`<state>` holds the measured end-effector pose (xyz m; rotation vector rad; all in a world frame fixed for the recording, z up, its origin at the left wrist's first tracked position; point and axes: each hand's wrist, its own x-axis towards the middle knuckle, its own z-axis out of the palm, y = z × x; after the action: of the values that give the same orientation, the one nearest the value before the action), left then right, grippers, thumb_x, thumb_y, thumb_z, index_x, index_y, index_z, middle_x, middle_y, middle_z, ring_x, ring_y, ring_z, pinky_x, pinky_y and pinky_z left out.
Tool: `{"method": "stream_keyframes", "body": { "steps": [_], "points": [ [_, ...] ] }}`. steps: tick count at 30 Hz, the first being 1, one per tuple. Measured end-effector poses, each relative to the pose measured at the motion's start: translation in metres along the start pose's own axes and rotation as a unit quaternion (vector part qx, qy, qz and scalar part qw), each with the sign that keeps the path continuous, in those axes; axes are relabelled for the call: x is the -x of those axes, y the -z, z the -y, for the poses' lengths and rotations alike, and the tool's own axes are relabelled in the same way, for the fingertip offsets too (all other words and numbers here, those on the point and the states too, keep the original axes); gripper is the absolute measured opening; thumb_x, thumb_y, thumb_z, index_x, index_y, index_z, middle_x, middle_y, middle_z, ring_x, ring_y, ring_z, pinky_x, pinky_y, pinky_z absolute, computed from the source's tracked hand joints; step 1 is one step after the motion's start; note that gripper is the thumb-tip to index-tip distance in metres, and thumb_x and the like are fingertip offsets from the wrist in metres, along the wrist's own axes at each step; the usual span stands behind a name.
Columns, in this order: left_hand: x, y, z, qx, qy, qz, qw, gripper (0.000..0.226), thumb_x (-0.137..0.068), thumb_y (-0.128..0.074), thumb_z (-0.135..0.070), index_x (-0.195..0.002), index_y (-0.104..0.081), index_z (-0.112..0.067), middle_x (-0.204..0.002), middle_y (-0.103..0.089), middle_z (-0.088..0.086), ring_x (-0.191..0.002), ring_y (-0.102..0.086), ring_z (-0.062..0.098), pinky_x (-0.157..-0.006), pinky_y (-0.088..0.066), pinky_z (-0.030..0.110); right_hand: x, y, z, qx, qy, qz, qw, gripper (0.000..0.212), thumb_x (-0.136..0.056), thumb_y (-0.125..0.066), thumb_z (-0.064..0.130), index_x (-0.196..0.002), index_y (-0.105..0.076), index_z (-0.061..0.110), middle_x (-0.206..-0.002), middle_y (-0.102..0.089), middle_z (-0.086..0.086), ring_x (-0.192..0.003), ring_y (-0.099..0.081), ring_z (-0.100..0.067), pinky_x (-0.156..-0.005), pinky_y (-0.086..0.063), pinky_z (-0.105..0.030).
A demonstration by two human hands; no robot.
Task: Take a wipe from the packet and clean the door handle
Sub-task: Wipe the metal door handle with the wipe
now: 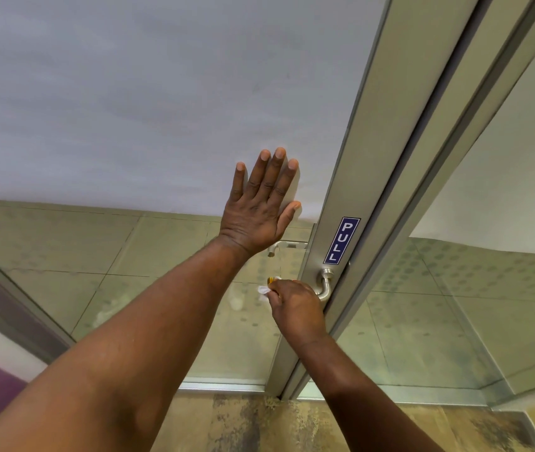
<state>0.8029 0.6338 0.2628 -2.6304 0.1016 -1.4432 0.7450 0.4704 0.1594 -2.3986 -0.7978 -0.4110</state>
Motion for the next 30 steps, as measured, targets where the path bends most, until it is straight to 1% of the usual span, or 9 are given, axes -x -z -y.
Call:
{"method": "stream_keyframes", "body": {
  "steps": [3,6,11,14,17,19,21,25,30],
  "points": [
    [0.000,0.000,0.001,0.001,0.000,-0.002,1.000,0.079,-0.107,-0.028,-0.055,-0.161,0.014,-0.018,-0.166,0.034,0.004,-0.154,0.029,0.023,-0.124,0.018,0.048,-0.007,-0.004,0.009,0.022,-0.037,-0.015,0.999,0.011,-0.085,-0.078,0.020,-0.082,-0.074,0.011,-0.076,-0.074,-0.008,-0.068,-0.068,-0.031,-0.064,-0.053,-0.034],
    [0.000,0.001,0.000,0.000,0.001,-0.001,1.000,0.078,-0.107,-0.027,-0.055,-0.161,0.015,-0.017,-0.166,0.034,0.004,-0.154,0.029,0.023,-0.124,0.019,0.048,-0.016,-0.007,0.014,0.019,-0.094,0.006,0.995,0.024,-0.095,-0.068,0.033,-0.089,-0.070,0.010,-0.084,-0.072,-0.008,-0.074,-0.067,-0.031,-0.065,-0.053,-0.036],
    [0.000,0.003,0.000,-0.004,0.000,0.004,1.000,0.078,-0.107,-0.026,-0.055,-0.161,0.016,-0.017,-0.165,0.036,0.004,-0.154,0.031,0.023,-0.124,0.021,0.047,-0.027,-0.008,0.018,-0.003,-0.159,0.012,0.987,0.022,-0.093,-0.069,0.034,-0.092,-0.070,0.012,-0.089,-0.072,-0.005,-0.078,-0.068,-0.026,-0.068,-0.056,-0.037],
    [0.000,0.004,0.000,-0.001,-0.001,0.004,1.000,0.077,-0.107,-0.025,-0.054,-0.161,0.016,-0.017,-0.165,0.036,0.004,-0.154,0.030,0.023,-0.124,0.021,0.047,-0.031,-0.008,0.016,-0.034,-0.212,0.003,0.977,0.019,-0.090,-0.073,0.035,-0.088,-0.071,0.017,-0.081,-0.073,0.002,-0.071,-0.068,-0.017,-0.063,-0.056,-0.032],
    [0.000,0.004,0.000,-0.007,-0.001,0.002,1.000,0.077,-0.107,-0.024,-0.054,-0.161,0.016,-0.017,-0.165,0.036,0.005,-0.154,0.031,0.023,-0.124,0.022,0.047,-0.031,-0.008,0.015,-0.077,-0.266,-0.008,0.961,0.020,-0.088,-0.076,0.040,-0.079,-0.068,0.024,-0.067,-0.069,0.010,-0.059,-0.064,-0.005,-0.049,-0.047,-0.022],
    [-0.001,0.004,0.000,-0.007,-0.001,0.002,1.000,0.077,-0.107,-0.024,-0.054,-0.161,0.016,-0.017,-0.165,0.035,0.004,-0.154,0.031,0.023,-0.124,0.022,0.047,-0.032,-0.008,0.013,-0.092,-0.278,-0.020,0.956,0.020,-0.087,-0.077,0.039,-0.077,-0.066,0.025,-0.064,-0.066,0.013,-0.057,-0.060,0.000,-0.047,-0.038,-0.018],
    [0.000,0.004,0.000,-0.005,-0.001,0.005,1.000,0.077,-0.107,-0.024,-0.055,-0.161,0.016,-0.017,-0.165,0.035,0.004,-0.154,0.031,0.023,-0.124,0.021,0.047,-0.034,-0.004,0.010,-0.097,-0.283,-0.029,0.954,0.018,-0.087,-0.078,0.035,-0.078,-0.067,0.024,-0.065,-0.066,0.012,-0.058,-0.060,-0.001,-0.048,-0.038,-0.018],
    [0.000,0.003,0.000,-0.006,0.001,0.007,1.000,0.076,-0.107,-0.022,-0.055,-0.161,0.016,-0.017,-0.165,0.035,0.004,-0.154,0.030,0.023,-0.124,0.021,0.048,-0.031,0.007,-0.003,-0.134,-0.283,-0.067,0.947,0.010,-0.088,-0.077,0.024,-0.090,-0.069,0.020,-0.077,-0.073,0.004,-0.070,-0.068,-0.014,-0.062,-0.056,-0.030],
    [-0.001,0.004,-0.001,-0.002,-0.002,0.004,1.000,0.076,-0.107,-0.023,-0.055,-0.161,0.015,-0.018,-0.165,0.035,0.004,-0.154,0.030,0.023,-0.124,0.020,0.047,-0.023,0.022,-0.016,-0.251,-0.299,-0.165,0.906,0.012,-0.089,-0.076,0.014,-0.082,-0.071,0.022,-0.081,-0.074,0.005,-0.077,-0.069,-0.012,-0.071,-0.054,-0.028]
  ]
}}
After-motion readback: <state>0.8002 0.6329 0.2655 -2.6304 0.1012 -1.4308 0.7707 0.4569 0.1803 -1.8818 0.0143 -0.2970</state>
